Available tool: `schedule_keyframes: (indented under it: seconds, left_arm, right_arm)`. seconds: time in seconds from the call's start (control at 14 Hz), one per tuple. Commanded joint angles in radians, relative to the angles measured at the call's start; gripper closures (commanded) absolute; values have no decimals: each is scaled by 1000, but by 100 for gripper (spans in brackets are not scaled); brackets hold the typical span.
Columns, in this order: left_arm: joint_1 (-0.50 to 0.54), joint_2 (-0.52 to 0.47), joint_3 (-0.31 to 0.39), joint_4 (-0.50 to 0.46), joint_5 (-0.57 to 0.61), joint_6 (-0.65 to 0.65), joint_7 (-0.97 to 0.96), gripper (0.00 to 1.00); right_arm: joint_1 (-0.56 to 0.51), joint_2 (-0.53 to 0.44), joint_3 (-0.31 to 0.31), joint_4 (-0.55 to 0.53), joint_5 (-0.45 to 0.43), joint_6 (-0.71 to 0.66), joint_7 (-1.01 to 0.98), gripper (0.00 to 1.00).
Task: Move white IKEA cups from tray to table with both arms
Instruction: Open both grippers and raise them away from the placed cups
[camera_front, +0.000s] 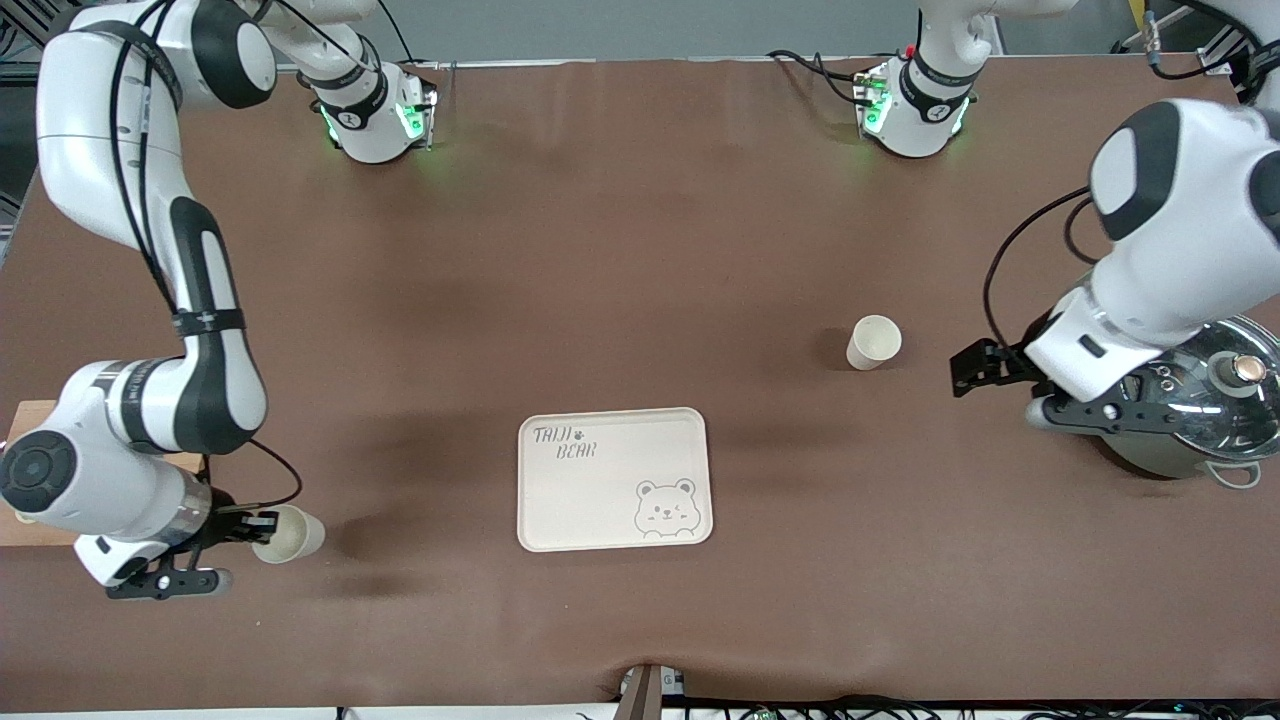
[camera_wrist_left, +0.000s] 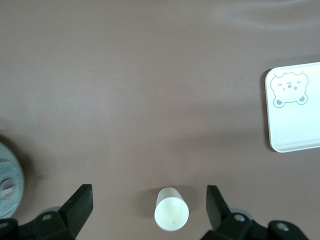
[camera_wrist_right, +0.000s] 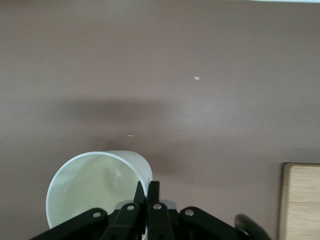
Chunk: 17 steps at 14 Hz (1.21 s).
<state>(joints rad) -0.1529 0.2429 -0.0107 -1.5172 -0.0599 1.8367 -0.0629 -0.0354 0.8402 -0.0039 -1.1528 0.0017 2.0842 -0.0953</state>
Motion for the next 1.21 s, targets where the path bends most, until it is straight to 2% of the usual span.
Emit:
schedule_keyframes:
  seconds: [0.0, 0.29, 0.57, 0.79, 0.86, 0.93, 1.0, 1.14]
  left_arm:
    - [30, -52, -5, 32, 3, -79, 46, 0]
    - [41, -109, -15, 40, 3, -135, 52, 0]
    - [35, -183, -15, 38, 3, -208, 69, 0]
    - [36, -195, -17, 38, 5, -211, 69, 0]
    - [30, -200, -17, 35, 5, -211, 69, 0]
    - [29, -200, -17, 37, 6, -212, 63, 0]
    - [21, -200, -17, 37, 6, -212, 58, 0]
    - [24, -197, -25, 37, 8, -212, 63, 0]
  right_arm:
    - [-61, -10, 19, -86, 33, 92, -88, 100]
    - [-87, -3, 19, -136, 99, 140, -133, 100]
    - [-86, 3, 18, -143, 101, 140, -133, 100]
    - [-86, 10, 18, -145, 101, 140, -132, 99]
    - [-86, 10, 18, -145, 101, 140, -132, 91]
    - [-86, 10, 18, -150, 101, 140, -132, 87]
    - [-86, 10, 19, -151, 103, 140, -132, 74]
    - [-86, 10, 18, -150, 103, 139, -130, 60]
